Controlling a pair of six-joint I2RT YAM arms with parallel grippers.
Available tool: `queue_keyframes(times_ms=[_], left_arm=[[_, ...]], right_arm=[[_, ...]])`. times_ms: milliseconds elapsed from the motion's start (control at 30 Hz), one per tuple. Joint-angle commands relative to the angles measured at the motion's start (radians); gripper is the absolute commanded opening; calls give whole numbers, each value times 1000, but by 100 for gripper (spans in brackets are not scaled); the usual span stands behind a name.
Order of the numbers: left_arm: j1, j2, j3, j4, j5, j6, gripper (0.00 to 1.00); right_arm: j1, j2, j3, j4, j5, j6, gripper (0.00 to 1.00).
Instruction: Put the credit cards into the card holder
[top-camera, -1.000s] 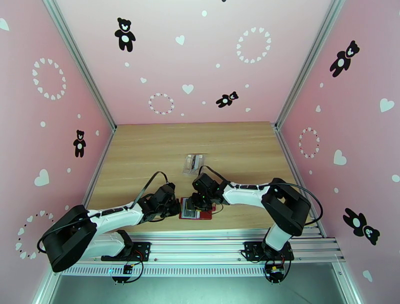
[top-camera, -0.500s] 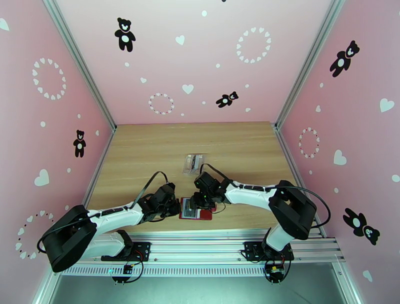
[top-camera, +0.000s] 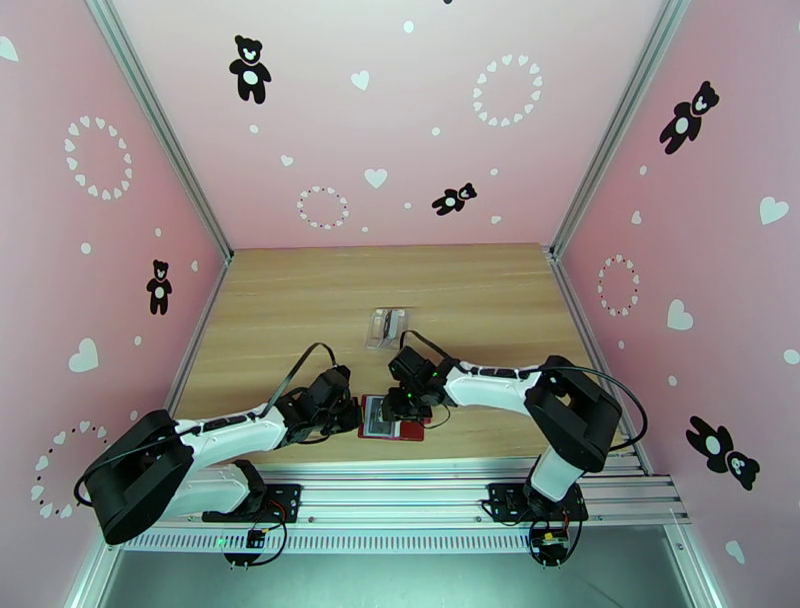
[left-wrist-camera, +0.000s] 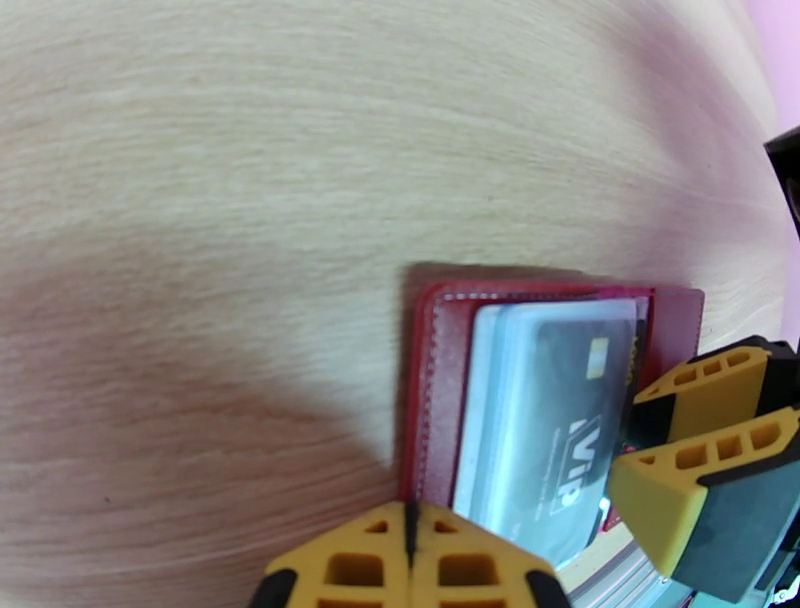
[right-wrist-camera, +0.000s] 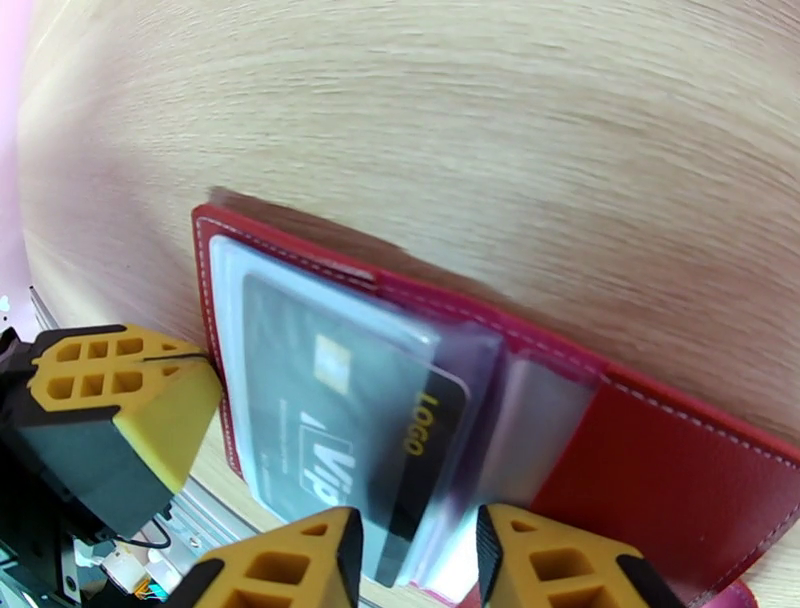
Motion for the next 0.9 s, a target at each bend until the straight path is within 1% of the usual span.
queue_keyframes(times_ms=[0,433,633,867], left_arm=[[-8,28,-14,-30,-4,11,2],[-13,32,-9,-31,-5,11,2],[-14,31,-8,-33,-5,10,2],[-14,0,-5,-56,-12,10,2]], right_arm=[[8,24,31,7,-14,-2,34],[26,29,65,-9,-14,-3,30],[27,28,68,-15,-14,-9,29],[28,-4,69,-69,45,-33,29]])
